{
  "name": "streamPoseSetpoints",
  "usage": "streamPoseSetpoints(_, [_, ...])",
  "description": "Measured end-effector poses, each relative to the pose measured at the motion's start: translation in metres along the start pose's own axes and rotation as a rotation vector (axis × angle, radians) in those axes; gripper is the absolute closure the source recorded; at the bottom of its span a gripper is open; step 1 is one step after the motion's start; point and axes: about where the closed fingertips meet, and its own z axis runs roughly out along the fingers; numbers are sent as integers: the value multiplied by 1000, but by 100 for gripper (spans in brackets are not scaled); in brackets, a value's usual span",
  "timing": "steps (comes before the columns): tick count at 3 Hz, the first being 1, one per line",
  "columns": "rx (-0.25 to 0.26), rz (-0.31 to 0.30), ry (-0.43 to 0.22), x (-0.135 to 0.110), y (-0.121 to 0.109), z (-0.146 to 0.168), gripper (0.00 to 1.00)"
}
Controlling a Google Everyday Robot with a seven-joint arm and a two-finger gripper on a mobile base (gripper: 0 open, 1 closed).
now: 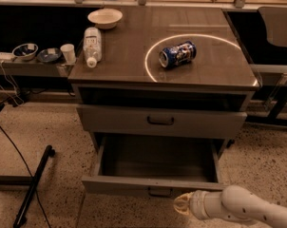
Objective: Close middle drawer
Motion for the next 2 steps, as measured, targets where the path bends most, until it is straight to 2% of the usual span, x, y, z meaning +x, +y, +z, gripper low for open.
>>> streamPoseSetpoints(1, [16, 4, -1, 0, -2, 3, 100])
streamPoseSetpoints(2, [60, 12, -7, 5, -16, 16, 100])
